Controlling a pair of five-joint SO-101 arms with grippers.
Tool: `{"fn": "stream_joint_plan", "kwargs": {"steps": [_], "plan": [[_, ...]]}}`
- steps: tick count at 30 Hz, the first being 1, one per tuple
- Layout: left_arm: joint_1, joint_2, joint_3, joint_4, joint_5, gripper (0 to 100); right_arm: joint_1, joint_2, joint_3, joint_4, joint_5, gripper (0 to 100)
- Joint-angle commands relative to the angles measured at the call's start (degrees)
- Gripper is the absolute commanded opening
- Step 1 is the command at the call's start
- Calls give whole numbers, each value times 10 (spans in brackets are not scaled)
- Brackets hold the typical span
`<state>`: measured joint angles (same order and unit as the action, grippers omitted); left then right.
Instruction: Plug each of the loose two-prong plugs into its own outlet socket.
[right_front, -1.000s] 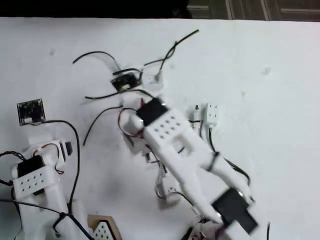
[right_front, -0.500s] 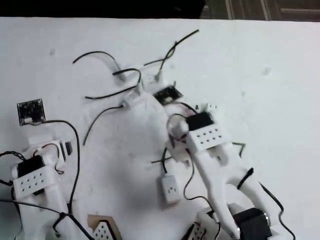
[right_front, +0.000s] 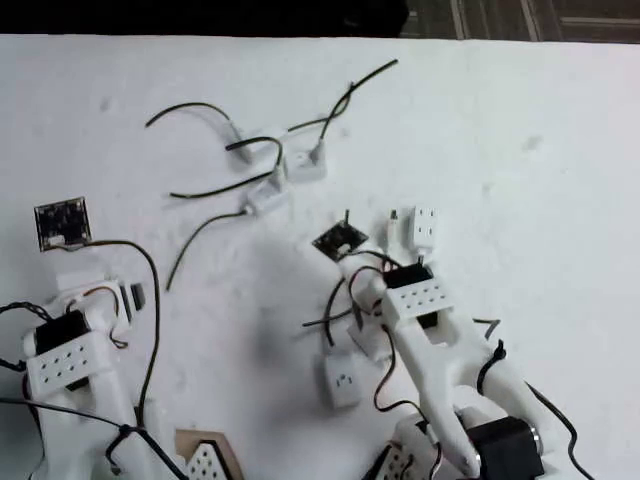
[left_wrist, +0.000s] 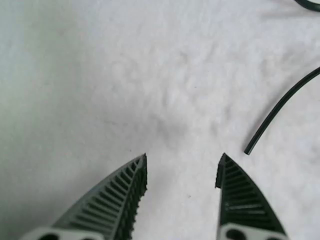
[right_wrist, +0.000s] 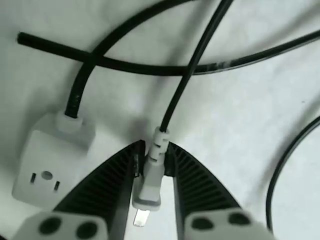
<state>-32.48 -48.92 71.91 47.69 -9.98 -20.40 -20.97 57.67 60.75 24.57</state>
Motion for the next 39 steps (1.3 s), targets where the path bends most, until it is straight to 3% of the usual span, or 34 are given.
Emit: {"fn": "stream_joint_plan", "kwargs": {"steps": [1, 4, 16, 20, 25, 35, 39], "plan": [[5, -14, -12, -10, 4, 230, 7, -20, -4, 21, 3, 39], [5, -14, -12, -10, 4, 230, 7, -21, -4, 46, 3, 84], [5, -14, -11, -10, 4, 230, 10, -21, -4, 88, 2, 84], [5, -14, -11, -10, 4, 230, 10, -21, -4, 86, 1, 13], [5, -14, -11, -8, 4, 230, 11, -38, -17, 93, 0, 18], [20, -26, -17, 1, 4, 230, 11, -295, -138, 262, -28, 17], [73, -102, -37, 97, -29, 230, 37, -392, -140, 263, -72, 16]]}}
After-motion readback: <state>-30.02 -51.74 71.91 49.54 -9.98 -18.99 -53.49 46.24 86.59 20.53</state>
